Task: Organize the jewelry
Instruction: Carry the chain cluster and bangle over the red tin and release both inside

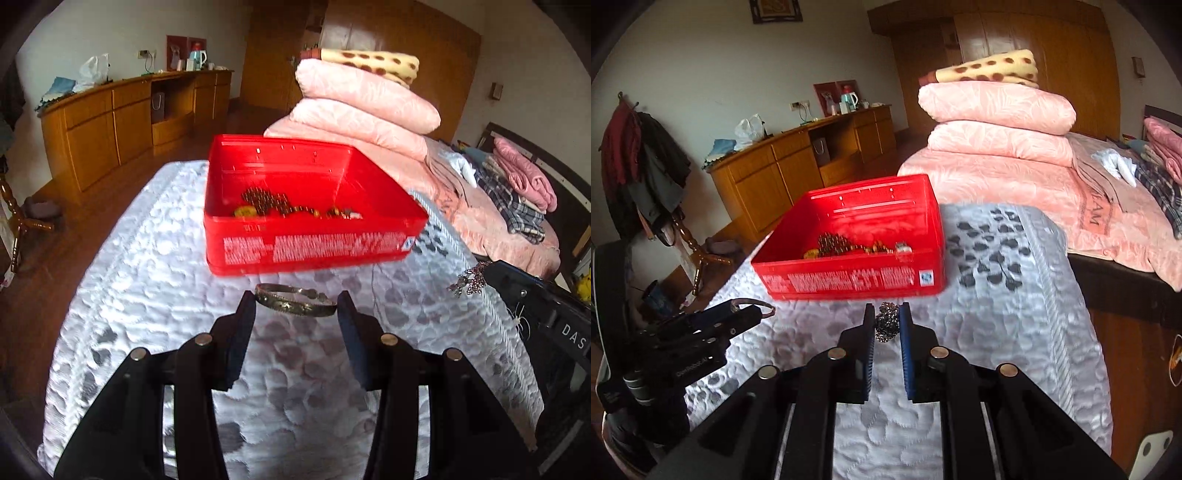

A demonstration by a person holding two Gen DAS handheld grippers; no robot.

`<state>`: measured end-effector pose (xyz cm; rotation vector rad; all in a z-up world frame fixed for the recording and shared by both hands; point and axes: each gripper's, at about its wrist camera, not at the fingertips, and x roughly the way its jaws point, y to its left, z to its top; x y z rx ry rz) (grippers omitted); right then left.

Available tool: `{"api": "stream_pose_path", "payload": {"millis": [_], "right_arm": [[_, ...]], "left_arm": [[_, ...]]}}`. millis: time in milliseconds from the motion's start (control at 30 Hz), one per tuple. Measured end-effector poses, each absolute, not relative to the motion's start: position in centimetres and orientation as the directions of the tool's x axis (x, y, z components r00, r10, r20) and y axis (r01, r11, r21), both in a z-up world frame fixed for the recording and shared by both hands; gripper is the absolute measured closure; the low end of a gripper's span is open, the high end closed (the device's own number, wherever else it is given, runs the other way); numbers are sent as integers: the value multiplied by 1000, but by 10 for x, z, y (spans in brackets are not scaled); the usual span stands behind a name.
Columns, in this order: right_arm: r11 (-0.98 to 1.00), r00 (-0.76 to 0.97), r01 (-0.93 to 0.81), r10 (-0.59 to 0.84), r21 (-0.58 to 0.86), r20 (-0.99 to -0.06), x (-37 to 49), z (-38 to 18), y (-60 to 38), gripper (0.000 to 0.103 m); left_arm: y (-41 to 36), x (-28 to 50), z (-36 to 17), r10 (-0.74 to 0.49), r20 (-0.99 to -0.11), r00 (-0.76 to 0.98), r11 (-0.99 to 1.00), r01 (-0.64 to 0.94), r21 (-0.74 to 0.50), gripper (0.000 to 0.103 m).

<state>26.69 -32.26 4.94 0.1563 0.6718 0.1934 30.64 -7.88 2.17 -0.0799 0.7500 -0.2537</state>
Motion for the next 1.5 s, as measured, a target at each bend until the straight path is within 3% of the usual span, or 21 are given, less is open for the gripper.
{"api": "stream_pose_path", "payload": {"millis": [200,233,267,300,567,633,733,767,1033,1500], "right_arm": [[971,778,-137,229,198,-585,296,62,-317,90],[970,779,-137,230,198,-583,302,65,-316,90],[970,781,-139,231,199,-581,308,67,-316,90],[969,781,-144,236,201,-578,316,70,-314,90],[957,752,-174,283,234,-596,382,71,-301,90],[954,755,-178,289,240,-589,385,69,-301,90],[950,755,-187,302,250,-582,380,64,-304,90],[948,754,-187,306,256,-582,379,61,-306,90],[944,749,-195,318,266,-580,374,57,-305,90],[934,749,-224,348,278,-565,366,57,-302,90]], "left_arm": [[-77,331,44,-232,-633,739,973,184,-141,59],[-75,335,48,-231,-629,743,973,183,-140,63],[-76,341,51,-238,-626,743,971,190,-144,84],[-76,346,53,-243,-628,739,970,193,-148,86],[-75,408,75,-251,-615,747,967,175,-183,86],[-71,407,78,-253,-612,749,967,178,-182,80],[-59,392,75,-246,-595,765,969,183,-165,36],[-54,387,72,-240,-592,770,971,179,-161,33],[-11,366,17,-215,-691,691,971,72,-230,29],[-74,372,-28,-117,-796,594,990,133,-46,22]]}}
